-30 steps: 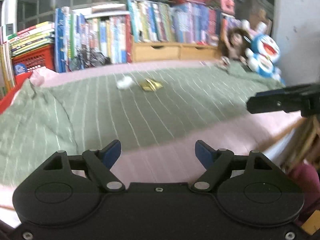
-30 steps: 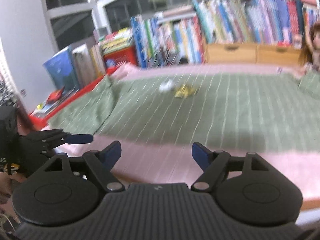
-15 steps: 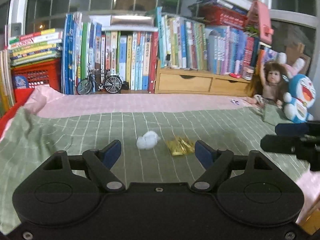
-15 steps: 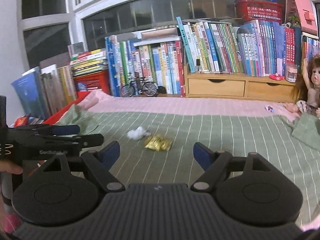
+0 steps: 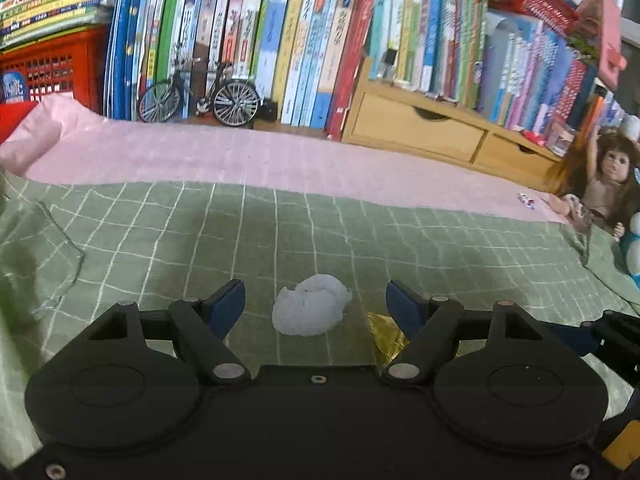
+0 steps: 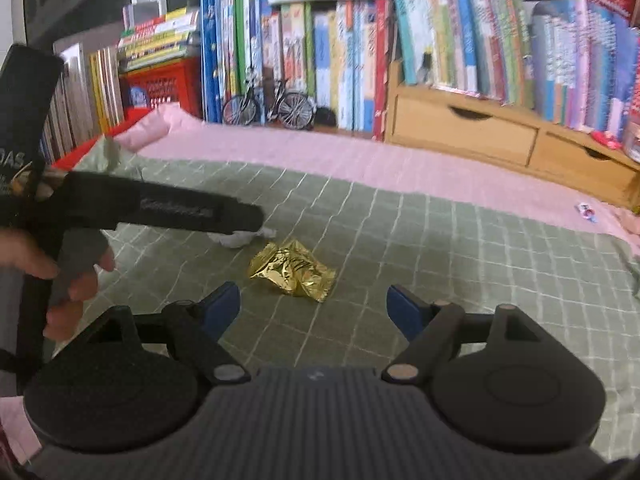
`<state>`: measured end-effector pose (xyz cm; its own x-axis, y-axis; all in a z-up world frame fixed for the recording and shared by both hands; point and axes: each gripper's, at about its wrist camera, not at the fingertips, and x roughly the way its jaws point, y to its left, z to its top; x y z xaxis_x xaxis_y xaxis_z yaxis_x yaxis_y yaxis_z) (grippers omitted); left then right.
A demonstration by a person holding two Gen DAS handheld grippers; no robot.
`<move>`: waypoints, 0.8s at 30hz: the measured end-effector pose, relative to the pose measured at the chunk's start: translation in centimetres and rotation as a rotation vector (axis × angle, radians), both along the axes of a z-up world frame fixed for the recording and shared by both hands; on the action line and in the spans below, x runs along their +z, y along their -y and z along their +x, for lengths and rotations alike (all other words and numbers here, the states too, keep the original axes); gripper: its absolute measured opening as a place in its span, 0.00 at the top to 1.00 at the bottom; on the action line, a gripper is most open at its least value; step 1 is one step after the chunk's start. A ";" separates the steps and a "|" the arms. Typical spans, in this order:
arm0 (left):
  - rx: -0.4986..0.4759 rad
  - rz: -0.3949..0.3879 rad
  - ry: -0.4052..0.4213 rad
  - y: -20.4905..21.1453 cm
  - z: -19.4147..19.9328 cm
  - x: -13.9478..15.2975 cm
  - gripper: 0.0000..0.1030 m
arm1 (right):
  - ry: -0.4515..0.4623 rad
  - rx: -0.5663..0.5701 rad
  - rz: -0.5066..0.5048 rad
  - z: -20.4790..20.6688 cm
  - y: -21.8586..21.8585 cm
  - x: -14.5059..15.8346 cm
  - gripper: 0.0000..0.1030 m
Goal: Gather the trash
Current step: 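Grasp the white tissue with the left tool while the right tool grasps the gold candy, then lower the tissue and gold candy below the bed edge into the dark bag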
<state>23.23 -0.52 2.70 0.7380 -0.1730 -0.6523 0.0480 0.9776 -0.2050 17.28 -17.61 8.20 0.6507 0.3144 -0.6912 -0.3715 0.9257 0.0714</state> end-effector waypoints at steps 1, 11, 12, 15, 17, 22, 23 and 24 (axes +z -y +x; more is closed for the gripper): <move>0.002 0.001 -0.004 0.0 0.4 -0.3 0.27 | -0.002 0.004 -0.001 0.4 -0.2 -0.2 0.15; -0.006 -0.011 -0.032 0.0 1.9 -2.0 0.64 | -0.038 0.039 -0.011 3.9 -2.5 -2.5 0.15; -0.006 -0.016 -0.033 -0.1 1.9 -2.0 0.69 | -0.049 0.043 0.002 4.1 -2.6 -2.8 0.15; 0.013 -0.035 -0.037 -0.6 1.7 -1.6 0.71 | -0.073 0.051 0.034 4.3 -2.5 -3.1 0.33; 0.031 -0.030 -0.031 -0.9 1.2 -1.2 0.72 | -0.071 0.055 0.046 4.1 -2.4 -3.0 0.45; 0.046 -0.045 0.003 -1.8 -1.0 1.1 0.72 | -0.056 0.073 0.078 3.0 -1.9 -1.9 0.51; 0.042 -0.046 0.020 -1.9 -1.9 1.9 0.72 | -0.048 0.081 0.084 2.6 -1.8 -1.4 0.51; 0.036 -0.043 0.038 -2.1 -2.8 2.5 0.72 | -0.038 0.090 0.092 2.1 -1.6 -1.0 0.51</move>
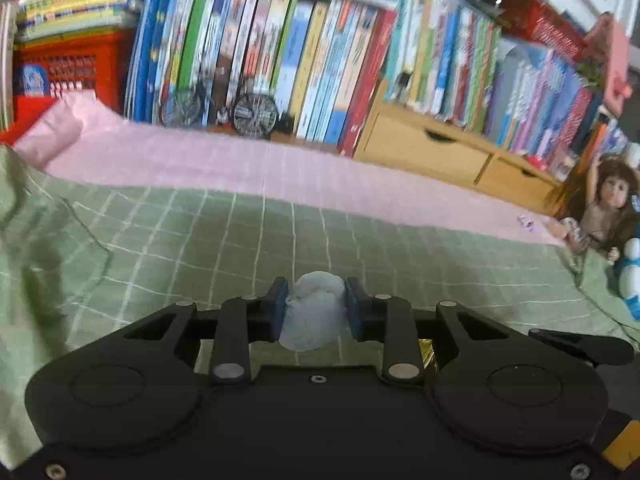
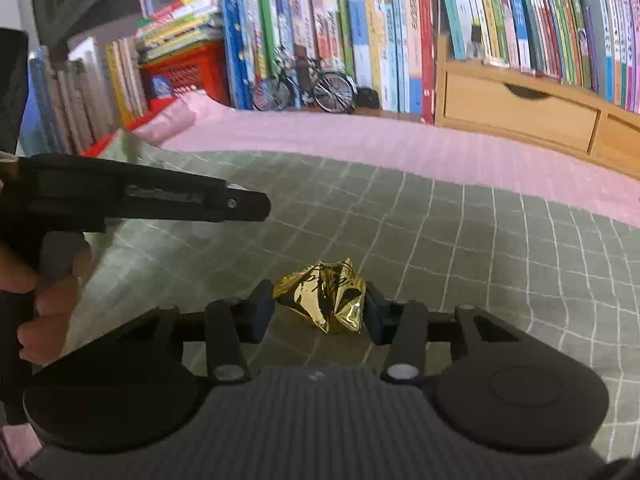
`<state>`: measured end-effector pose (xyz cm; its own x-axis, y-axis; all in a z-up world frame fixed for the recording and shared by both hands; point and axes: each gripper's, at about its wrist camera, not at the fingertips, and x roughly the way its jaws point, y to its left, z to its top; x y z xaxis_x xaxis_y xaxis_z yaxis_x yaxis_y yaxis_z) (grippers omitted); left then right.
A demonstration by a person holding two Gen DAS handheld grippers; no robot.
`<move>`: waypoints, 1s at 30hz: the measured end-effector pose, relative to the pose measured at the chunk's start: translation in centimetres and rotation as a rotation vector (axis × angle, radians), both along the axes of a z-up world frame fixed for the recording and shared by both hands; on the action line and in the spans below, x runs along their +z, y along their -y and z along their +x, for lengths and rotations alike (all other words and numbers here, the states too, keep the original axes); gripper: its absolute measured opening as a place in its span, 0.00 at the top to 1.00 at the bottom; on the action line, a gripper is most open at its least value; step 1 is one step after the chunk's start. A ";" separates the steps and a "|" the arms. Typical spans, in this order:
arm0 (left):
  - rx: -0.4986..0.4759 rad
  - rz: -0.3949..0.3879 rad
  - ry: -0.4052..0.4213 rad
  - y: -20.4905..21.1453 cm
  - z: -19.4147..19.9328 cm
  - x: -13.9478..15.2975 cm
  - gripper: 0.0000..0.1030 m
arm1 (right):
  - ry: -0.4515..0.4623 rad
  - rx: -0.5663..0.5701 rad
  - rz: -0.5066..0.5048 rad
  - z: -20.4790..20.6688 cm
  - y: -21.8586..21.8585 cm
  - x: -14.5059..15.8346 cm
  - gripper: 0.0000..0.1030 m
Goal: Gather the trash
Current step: 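Lower the tissue and gold candy below the bed edge into the dark bag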
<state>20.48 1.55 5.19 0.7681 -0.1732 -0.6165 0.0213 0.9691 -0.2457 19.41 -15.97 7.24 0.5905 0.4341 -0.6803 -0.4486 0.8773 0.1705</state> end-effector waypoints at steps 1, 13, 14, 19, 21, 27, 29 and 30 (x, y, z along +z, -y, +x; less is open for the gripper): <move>-0.005 0.004 0.019 -0.1 -0.9 0.6 0.72 | 0.010 0.008 0.008 -0.5 0.1 0.5 0.52; -0.131 0.034 0.154 -0.7 -15.0 4.7 0.72 | 0.116 0.001 0.074 -11.6 1.5 5.9 0.52; -0.145 0.042 0.160 -0.5 -16.1 4.8 0.72 | 0.116 -0.008 0.078 -12.7 1.8 6.1 0.51; -0.217 0.089 0.154 0.4 -21.5 4.2 0.72 | 0.122 -0.069 0.078 -18.5 2.8 6.7 0.51; -0.248 0.088 0.137 0.7 -22.9 3.8 0.72 | 0.107 -0.099 0.084 -20.3 3.2 6.5 0.51; -0.284 0.064 0.054 1.1 -26.3 1.5 0.72 | 0.073 -0.166 0.074 -24.6 3.9 5.5 0.51; -0.292 0.064 0.036 1.3 -27.1 0.7 0.72 | 0.065 -0.173 0.068 -25.7 4.0 5.1 0.51; -0.296 0.068 0.029 1.4 -27.6 0.3 0.72 | 0.056 -0.172 0.068 -26.3 4.1 4.9 0.51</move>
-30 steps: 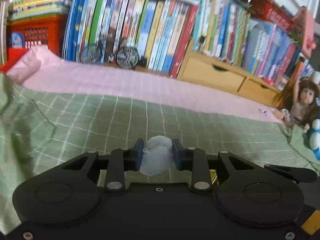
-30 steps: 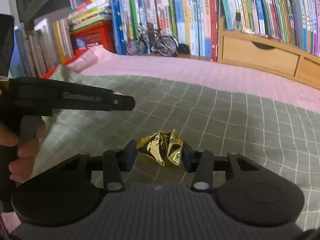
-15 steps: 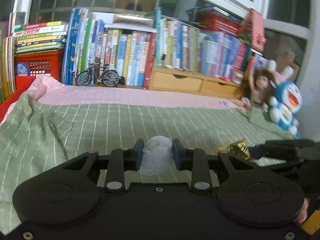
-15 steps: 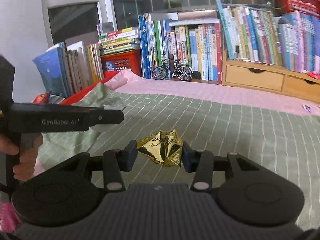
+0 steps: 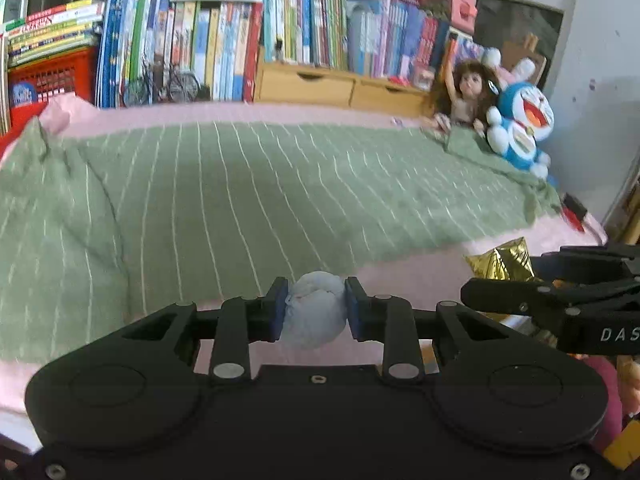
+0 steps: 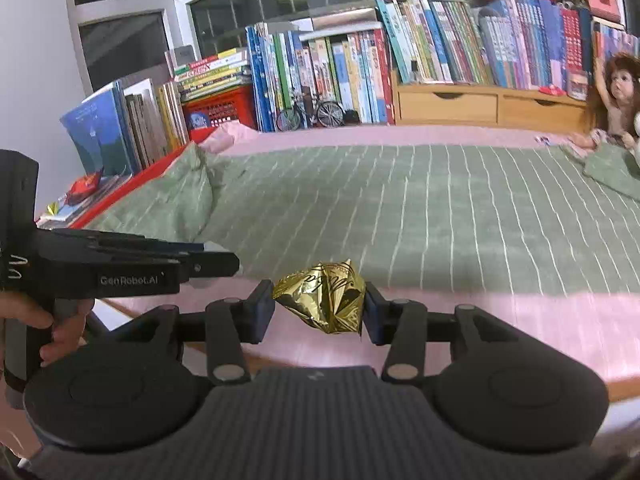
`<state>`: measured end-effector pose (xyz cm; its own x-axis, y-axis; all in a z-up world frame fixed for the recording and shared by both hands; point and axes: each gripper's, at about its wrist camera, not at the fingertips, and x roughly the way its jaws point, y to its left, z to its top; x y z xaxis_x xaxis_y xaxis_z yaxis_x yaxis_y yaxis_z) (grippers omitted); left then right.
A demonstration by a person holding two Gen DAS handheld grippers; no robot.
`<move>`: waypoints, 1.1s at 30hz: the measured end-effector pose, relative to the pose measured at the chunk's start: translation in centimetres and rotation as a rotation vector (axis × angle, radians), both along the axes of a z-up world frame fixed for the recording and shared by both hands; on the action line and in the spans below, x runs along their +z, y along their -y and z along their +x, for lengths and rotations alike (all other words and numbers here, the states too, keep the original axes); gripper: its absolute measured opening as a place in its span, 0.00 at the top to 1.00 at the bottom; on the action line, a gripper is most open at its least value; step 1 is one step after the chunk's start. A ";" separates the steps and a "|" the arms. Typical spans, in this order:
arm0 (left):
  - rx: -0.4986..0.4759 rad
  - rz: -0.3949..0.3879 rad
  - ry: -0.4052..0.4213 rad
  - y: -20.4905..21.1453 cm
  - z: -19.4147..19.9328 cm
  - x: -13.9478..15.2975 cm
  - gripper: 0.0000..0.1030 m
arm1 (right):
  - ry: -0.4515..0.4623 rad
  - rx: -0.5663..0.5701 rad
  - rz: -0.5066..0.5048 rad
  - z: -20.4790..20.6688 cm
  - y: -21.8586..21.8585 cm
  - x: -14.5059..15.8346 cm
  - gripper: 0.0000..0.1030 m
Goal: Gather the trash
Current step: 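Lower the tissue and gold candy below the bed edge into the dark bag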
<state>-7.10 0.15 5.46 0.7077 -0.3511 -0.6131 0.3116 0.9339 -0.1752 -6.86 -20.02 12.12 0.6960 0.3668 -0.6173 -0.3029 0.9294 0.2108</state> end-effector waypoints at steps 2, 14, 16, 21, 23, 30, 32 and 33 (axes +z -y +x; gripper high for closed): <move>0.008 0.001 -0.017 0.1 -1.1 -0.9 0.72 | -0.016 0.004 -0.004 -0.8 0.1 -0.5 0.51; 0.039 0.061 -0.058 1.7 -6.0 -5.0 0.72 | -0.110 0.045 -0.040 -4.6 0.6 -4.7 0.50; 0.032 0.070 -0.063 2.2 -6.6 -5.3 0.72 | -0.128 0.043 -0.041 -5.0 0.8 -5.4 0.50; 0.018 0.070 -0.078 3.0 -8.3 -6.0 0.72 | -0.162 0.039 -0.035 -5.9 1.5 -6.5 0.50; 0.014 0.072 -0.085 3.1 -8.9 -6.3 0.72 | -0.177 0.040 -0.036 -6.2 1.6 -6.9 0.50; 0.013 0.078 -0.145 3.2 -9.9 -8.1 0.72 | -0.233 0.053 -0.049 -7.1 1.5 -8.7 0.50; 0.019 0.075 -0.172 3.1 -10.0 -8.8 0.72 | -0.246 0.057 -0.057 -7.3 1.2 -9.2 0.50; 0.020 0.077 -0.182 3.1 -10.0 -9.1 0.72 | -0.255 0.059 -0.058 -7.3 1.2 -9.4 0.50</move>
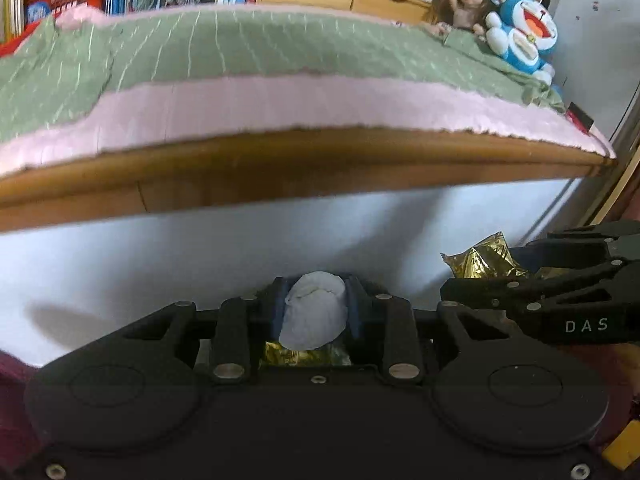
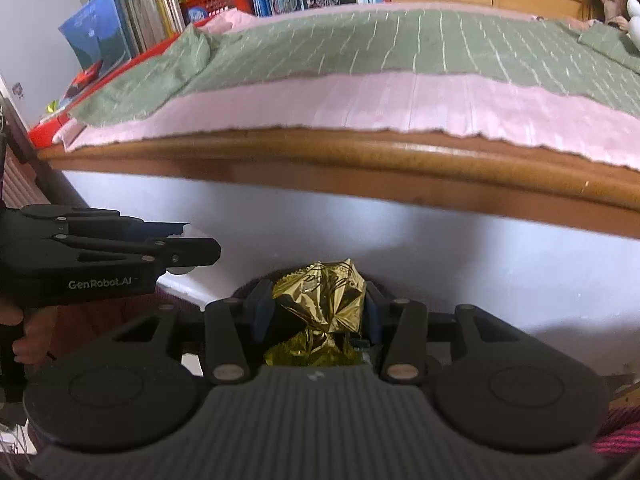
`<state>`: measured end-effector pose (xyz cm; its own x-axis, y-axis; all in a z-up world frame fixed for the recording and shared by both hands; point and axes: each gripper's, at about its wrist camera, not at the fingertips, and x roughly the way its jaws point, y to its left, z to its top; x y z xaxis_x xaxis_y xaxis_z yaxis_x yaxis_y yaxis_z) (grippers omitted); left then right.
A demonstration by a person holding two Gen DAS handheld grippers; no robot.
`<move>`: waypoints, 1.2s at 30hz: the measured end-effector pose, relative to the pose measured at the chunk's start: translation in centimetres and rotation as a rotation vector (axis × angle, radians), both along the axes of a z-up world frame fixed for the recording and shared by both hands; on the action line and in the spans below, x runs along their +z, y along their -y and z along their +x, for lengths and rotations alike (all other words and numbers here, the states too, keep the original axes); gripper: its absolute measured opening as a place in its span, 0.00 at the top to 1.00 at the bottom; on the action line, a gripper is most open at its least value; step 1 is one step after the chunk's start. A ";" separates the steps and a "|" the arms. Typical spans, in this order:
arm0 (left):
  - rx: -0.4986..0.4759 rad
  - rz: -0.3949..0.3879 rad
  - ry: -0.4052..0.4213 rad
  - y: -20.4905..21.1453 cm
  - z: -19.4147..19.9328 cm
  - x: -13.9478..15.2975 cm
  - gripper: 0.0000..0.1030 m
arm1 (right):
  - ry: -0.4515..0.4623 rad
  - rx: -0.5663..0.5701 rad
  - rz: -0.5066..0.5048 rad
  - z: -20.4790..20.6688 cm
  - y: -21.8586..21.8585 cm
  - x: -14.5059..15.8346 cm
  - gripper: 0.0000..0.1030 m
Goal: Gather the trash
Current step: 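Lower the tissue and gold candy below the bed edge into the dark bag, then open both tools to release the items into the bag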
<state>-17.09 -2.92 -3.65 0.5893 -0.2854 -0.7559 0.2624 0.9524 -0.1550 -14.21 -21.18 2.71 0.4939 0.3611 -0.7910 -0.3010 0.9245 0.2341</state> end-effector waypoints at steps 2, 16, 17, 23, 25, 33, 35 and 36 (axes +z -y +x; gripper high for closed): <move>0.006 0.008 -0.022 0.0 -0.2 -0.8 0.72 | -0.016 0.002 -0.002 -0.1 -0.1 -0.5 0.50; 0.021 0.045 -0.201 0.5 0.4 -6.6 0.71 | -0.169 -0.023 -0.042 0.1 -0.5 -4.5 0.49; 0.023 0.048 -0.214 0.6 0.5 -7.0 0.71 | -0.176 -0.023 -0.044 0.1 -0.6 -4.7 0.49; 0.048 0.047 -0.286 0.5 0.8 -9.1 0.71 | -0.211 -0.022 -0.073 0.0 -1.8 -6.4 0.48; 0.049 0.047 -0.297 0.6 0.8 -9.4 0.71 | -0.225 -0.026 -0.067 0.0 -2.0 -6.8 0.48; 0.046 0.068 -0.327 0.8 1.0 -10.2 0.71 | -0.256 -0.035 -0.065 0.1 -2.0 -7.8 0.47; 0.049 0.070 -0.337 0.8 1.0 -10.3 0.71 | -0.263 -0.041 -0.063 0.2 -2.0 -7.9 0.47; 0.051 0.070 -0.341 0.8 1.0 -10.4 0.71 | -0.266 -0.044 -0.061 0.3 -2.0 -8.0 0.47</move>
